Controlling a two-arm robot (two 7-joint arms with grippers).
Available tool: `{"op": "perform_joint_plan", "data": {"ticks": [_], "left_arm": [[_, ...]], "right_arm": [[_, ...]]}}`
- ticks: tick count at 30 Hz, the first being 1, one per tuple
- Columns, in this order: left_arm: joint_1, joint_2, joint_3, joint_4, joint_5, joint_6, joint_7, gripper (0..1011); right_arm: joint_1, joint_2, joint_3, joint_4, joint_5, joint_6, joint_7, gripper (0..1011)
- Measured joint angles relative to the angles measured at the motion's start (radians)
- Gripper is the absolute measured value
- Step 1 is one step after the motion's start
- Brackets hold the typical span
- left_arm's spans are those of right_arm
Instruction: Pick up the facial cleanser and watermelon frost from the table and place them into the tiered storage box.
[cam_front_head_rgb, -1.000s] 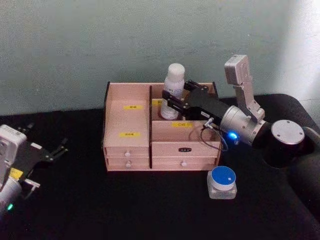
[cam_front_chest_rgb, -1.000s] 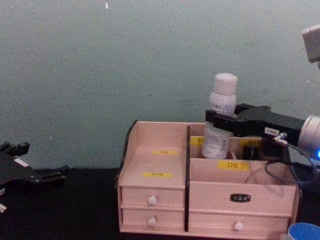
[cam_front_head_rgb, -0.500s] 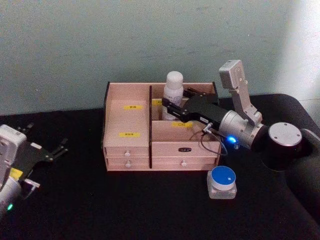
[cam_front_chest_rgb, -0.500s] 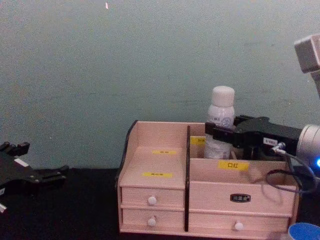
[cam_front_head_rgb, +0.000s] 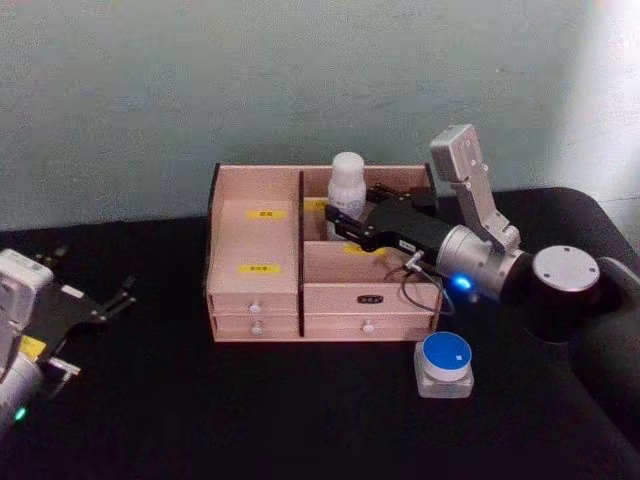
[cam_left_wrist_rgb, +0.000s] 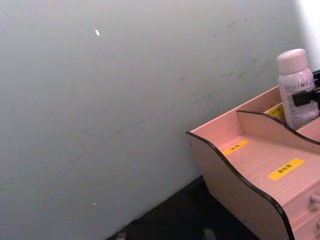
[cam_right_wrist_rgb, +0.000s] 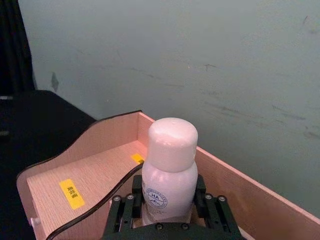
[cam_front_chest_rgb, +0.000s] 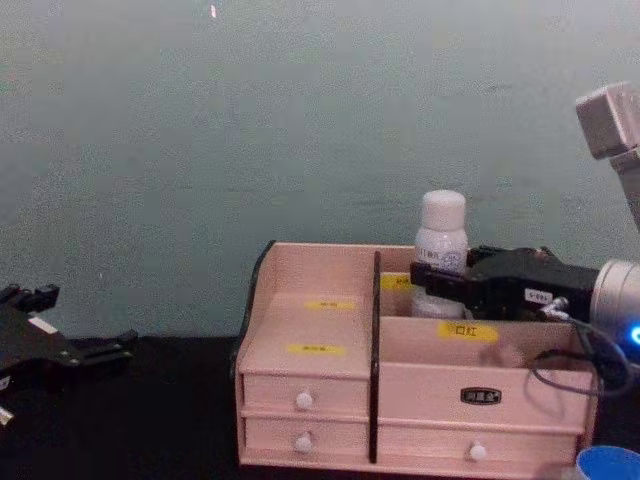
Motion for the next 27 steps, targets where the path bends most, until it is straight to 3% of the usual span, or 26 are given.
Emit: {"op": "perform_joint_plan", "data": {"ticks": [23, 27], "left_arm": [[0.0, 0.0, 0.0, 0.0, 0.0, 0.0, 0.0, 1001], [0.0, 0.0, 0.0, 0.0, 0.0, 0.0, 0.0, 1001]], "right_arm": [[0.0, 0.0, 0.001, -0.002, 0.0, 0.0, 0.0, 596], [0.0, 0.0, 0.001, -0.002, 0.0, 0.0, 0.0, 685]]}}
